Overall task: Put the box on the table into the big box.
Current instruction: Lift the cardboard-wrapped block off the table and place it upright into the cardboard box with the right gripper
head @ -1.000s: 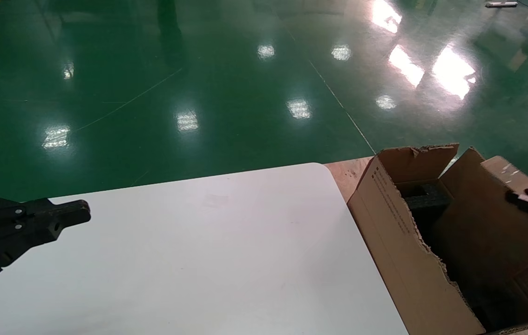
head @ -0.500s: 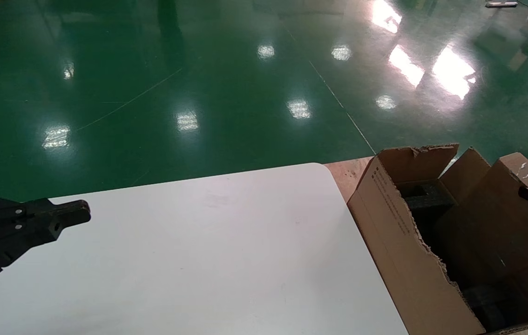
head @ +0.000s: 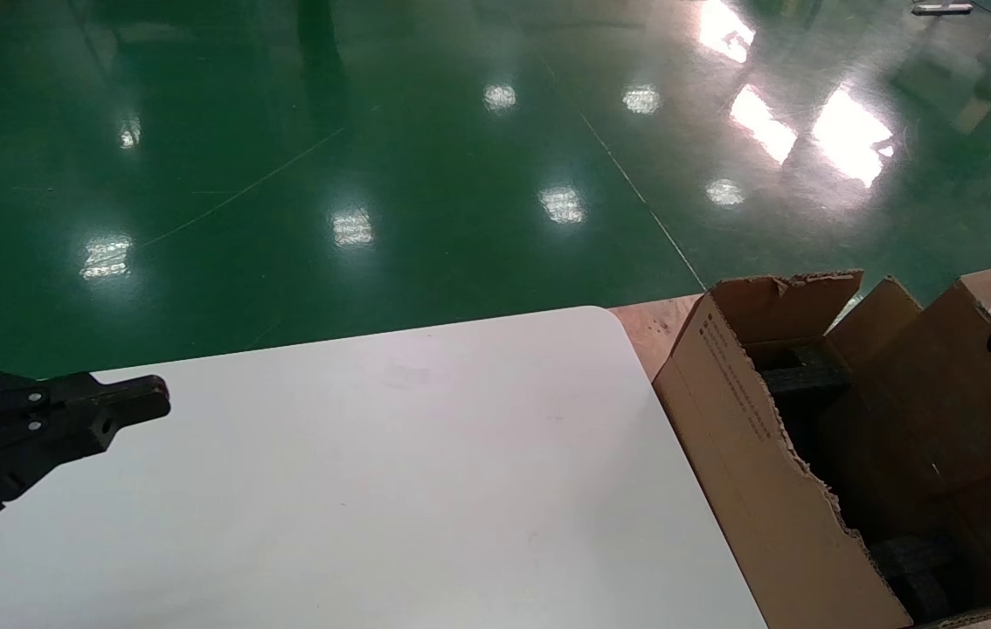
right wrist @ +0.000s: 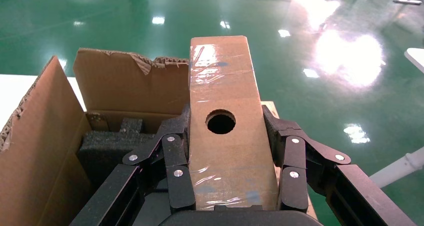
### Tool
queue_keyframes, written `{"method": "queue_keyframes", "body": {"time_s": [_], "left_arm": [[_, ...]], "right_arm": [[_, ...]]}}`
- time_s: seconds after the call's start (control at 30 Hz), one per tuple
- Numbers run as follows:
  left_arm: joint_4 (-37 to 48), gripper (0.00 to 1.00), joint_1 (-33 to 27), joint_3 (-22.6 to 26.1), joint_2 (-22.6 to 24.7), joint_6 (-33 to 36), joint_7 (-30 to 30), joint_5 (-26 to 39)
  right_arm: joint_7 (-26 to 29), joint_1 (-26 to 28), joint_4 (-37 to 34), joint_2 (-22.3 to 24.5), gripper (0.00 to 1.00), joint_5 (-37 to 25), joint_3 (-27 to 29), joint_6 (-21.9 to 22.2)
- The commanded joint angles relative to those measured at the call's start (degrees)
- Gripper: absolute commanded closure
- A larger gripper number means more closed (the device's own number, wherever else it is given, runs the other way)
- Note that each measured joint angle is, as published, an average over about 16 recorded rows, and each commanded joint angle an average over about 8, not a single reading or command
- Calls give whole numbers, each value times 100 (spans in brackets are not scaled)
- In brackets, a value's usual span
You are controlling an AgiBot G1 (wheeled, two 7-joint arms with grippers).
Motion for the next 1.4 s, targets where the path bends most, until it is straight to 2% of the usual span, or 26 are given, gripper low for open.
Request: {"method": "queue_keyframes", "body": {"time_s": [0.03,0.23,0.47,1.4], "left_arm": [[0,100,0,0,0,0,0,0],[0,100,0,0,0,0,0,0],[0,100,0,0,0,0,0,0],[0,100,0,1,0,0,0,0]], "right_arm": [[-209,-38,28,-40,100,387,-221,-137],[-648,-238,295,-133,100,1230,-726,-636],[-994,-419,472,-187,100,1799,-1074,-1015],[-1092,-938,284,-543,100,2746,-1741,-1552]]}}
